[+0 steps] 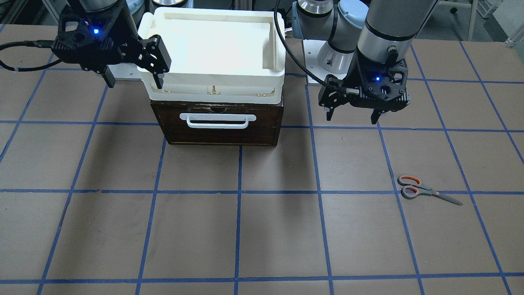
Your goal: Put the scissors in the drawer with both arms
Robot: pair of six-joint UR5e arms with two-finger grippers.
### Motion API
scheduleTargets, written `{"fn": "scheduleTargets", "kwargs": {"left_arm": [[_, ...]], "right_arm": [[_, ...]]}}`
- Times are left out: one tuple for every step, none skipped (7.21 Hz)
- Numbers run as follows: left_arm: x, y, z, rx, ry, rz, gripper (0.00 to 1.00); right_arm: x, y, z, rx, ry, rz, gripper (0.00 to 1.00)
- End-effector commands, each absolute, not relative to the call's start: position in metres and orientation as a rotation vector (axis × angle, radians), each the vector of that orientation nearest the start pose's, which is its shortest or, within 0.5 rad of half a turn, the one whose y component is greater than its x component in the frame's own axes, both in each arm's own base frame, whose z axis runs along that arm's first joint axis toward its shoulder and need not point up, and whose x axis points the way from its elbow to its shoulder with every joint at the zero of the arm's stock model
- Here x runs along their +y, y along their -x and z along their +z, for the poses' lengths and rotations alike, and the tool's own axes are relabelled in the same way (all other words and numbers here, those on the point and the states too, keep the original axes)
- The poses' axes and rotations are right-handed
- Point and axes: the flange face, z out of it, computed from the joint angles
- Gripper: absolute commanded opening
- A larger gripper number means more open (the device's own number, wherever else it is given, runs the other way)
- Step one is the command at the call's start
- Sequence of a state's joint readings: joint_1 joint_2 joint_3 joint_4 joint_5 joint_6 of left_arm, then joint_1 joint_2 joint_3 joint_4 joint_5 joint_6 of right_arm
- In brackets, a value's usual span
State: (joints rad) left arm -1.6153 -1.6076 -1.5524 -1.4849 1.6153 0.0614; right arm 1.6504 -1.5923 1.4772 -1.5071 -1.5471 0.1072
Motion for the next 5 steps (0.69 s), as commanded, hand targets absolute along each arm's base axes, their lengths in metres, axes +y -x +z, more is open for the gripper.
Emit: {"fn": "scheduleTargets", "kwargs": {"left_arm": [[-0.508, 0.151, 0.487, 3.089, -0.161, -0.104, 1.00], [-0.508, 0.152, 0.487, 3.091, -0.161, -0.104, 1.00], [-0.508, 0.152, 0.487, 3.091, -0.161, -0.102, 1.00], [-0.508, 0.152, 0.487, 3.091, -0.161, -0.102, 1.00], [-0.509, 0.147, 0.486, 3.088, -0.199, -0.093, 1.00]], "right_arm": [[-0.475, -0.174, 0.537, 3.112, -0.042, -0.082, 1.00], [-0.483, -0.175, 0.531, 3.110, -0.039, -0.089, 1.00], [-0.518, -0.182, 0.497, 3.113, -0.033, -0.056, 1.00], [-0.538, -0.189, 0.474, 3.114, -0.005, 0.004, 1.00], [-0.551, -0.193, 0.460, 3.101, 0.297, 0.031, 1.00]]}}
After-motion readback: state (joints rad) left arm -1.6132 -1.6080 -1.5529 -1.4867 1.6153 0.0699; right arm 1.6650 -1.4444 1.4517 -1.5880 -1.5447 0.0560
